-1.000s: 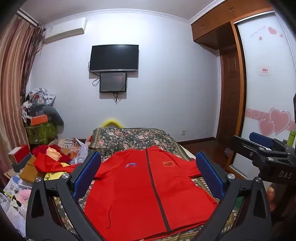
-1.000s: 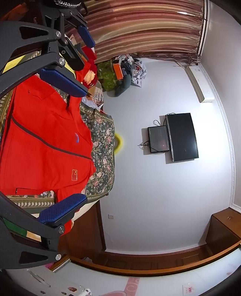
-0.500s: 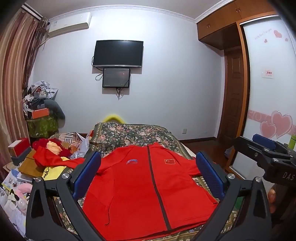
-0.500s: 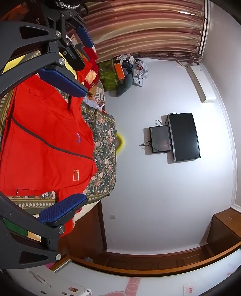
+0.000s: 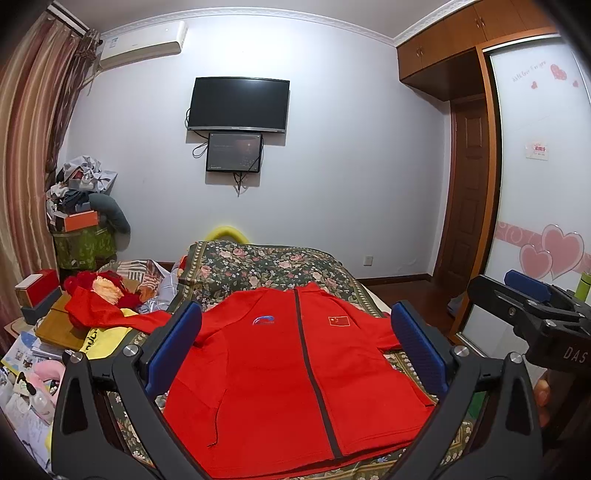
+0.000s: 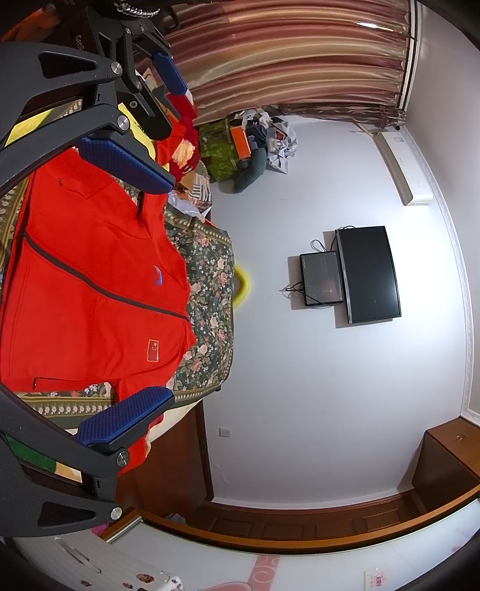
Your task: Fold large clothes
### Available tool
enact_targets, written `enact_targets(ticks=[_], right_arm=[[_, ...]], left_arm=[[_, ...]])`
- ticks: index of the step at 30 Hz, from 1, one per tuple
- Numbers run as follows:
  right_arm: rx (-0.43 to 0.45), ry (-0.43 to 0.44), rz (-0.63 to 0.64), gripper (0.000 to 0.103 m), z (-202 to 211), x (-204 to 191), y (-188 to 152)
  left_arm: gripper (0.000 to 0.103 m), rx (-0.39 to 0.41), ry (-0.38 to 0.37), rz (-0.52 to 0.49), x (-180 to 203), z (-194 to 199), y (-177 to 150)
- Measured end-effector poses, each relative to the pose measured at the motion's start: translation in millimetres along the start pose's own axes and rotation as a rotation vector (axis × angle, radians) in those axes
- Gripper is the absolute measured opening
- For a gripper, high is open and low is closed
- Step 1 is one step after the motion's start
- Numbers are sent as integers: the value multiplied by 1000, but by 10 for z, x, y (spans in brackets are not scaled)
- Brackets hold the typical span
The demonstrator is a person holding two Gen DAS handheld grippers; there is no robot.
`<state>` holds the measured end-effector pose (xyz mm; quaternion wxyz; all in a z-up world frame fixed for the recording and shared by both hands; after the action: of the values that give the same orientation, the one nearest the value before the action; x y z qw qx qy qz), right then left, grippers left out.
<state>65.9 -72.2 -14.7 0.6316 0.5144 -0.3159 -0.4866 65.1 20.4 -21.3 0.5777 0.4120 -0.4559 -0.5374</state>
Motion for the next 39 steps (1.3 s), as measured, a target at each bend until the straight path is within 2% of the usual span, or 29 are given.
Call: enact_targets(ticks=[39], right_arm=[[-7,-4,4,103,-19,-46,-49]], left_arm=[[103,-16,7,24,-65,-57,-47]])
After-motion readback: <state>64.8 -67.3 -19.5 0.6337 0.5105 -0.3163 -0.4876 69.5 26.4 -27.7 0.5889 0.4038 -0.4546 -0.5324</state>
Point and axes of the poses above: each gripper's, at about its wrist camera, not at the fingertips, and z roughly against the way its jaws point, x to its right, y to its top, the point moved 6 cm from there along -z, roughly the way its jaws point, and after that the axes turned 1 degree about -y, right-handed, at the moved point
